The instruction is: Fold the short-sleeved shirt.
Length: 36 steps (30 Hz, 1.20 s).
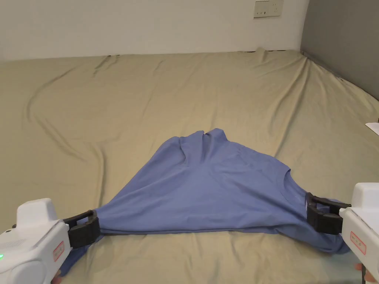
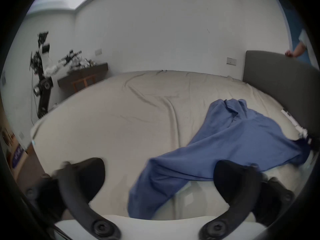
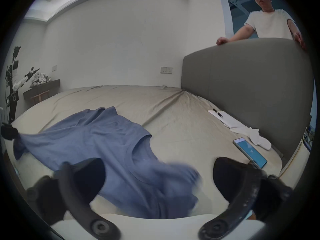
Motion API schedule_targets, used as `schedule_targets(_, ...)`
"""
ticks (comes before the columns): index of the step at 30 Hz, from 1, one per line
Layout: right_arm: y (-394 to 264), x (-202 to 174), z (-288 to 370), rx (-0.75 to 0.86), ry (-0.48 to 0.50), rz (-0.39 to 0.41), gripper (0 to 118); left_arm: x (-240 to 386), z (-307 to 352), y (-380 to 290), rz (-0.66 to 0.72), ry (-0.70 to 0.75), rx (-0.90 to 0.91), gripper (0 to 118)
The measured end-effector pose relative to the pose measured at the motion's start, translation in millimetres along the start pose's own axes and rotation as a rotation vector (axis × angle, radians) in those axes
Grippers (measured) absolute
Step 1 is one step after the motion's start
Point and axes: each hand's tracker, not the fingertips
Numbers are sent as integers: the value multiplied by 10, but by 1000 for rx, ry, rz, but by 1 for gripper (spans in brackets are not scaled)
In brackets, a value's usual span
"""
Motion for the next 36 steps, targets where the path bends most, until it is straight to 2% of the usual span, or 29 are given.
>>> schedule_targets(1, -5, 8, 68, -20, 21, 8, 118, -9, 13, 0, 11, 0, 11, 114)
schedule_targets(4, -4, -91, -35, -24, -9, 28, 118, 19, 69, 14, 4, 78, -40, 114)
schedule_targets(5, 89, -44, 234, -10, -2, 27, 118, 43, 132, 22, 0, 76, -20, 109)
schedule_targets(7, 176, -138, 343, 60, 3, 25, 118, 114, 351, 71, -14, 56, 85, 90)
schedule_targets(8, 223, -187, 387, 86, 10, 38, 109, 139, 479, 71, -26, 63, 123, 72)
schedule_targets(9, 301, -209, 552, 138, 11, 50, 94, 190, 602, 111, -29, 73, 169, 49)
schedule_targets(10, 354, -268, 654, 192, 15, 65, 75, 239, 708, 157, -37, 82, 200, 20)
schedule_targets(11, 400, -322, 721, 223, 24, 90, 41, 275, 791, 193, -34, 88, 232, 0)
schedule_targets(12, 449, -386, 799, 248, 22, 95, 19, 268, 886, 195, -11, 98, 274, 0)
schedule_targets(13, 486, -393, 889, 278, 22, 85, 6, 295, 1003, 221, -1, 114, 310, 0)
schedule_targets(15, 517, -449, 1043, 330, 31, 35, 4, 344, 1156, 244, -29, 69, 300, 0)
schedule_targets(16, 521, -482, 1110, 350, 8, 12, 4, 329, 1208, 217, -46, 97, 318, 0)
schedule_targets(18, 519, -493, 1254, 399, 34, -9, 2, 364, 1315, 141, -75, 150, 353, 0)
schedule_targets(22, 528, -552, 1301, 376, 78, 9, 1, 316, 1323, 38, -123, 144, 309, 0)
schedule_targets(28, 566, -635, 1295, 364, 123, 33, 1, 171, 1214, 1, -82, 138, 280, 0)
schedule_targets(29, 574, -618, 1276, 361, 135, 30, 1, 136, 1177, -9, -78, 127, 282, 11)
schedule_targets(30, 575, -624, 1268, 356, 149, 25, 1, 77, 1118, -12, -63, 109, 272, 41)
schedule_targets(31, 577, -635, 1257, 348, 159, 21, 1, 24, 1028, 4, -58, 82, 215, 85)
schedule_targets(32, 578, -646, 1245, 341, 167, 13, 1, 4, 901, 17, -45, 73, 136, 118)
schedule_targets(33, 587, -648, 1225, 335, 179, 7, 1, -35, 851, -16, -29, 68, 78, 112)
schedule_targets(34, 589, -661, 1210, 334, 186, 4, 1, -52, 781, -12, -44, 55, 93, 108)
schedule_targets(36, 597, -704, 1184, 332, 194, 6, 1, -31, 481, -19, 0, 58, 47, 108)
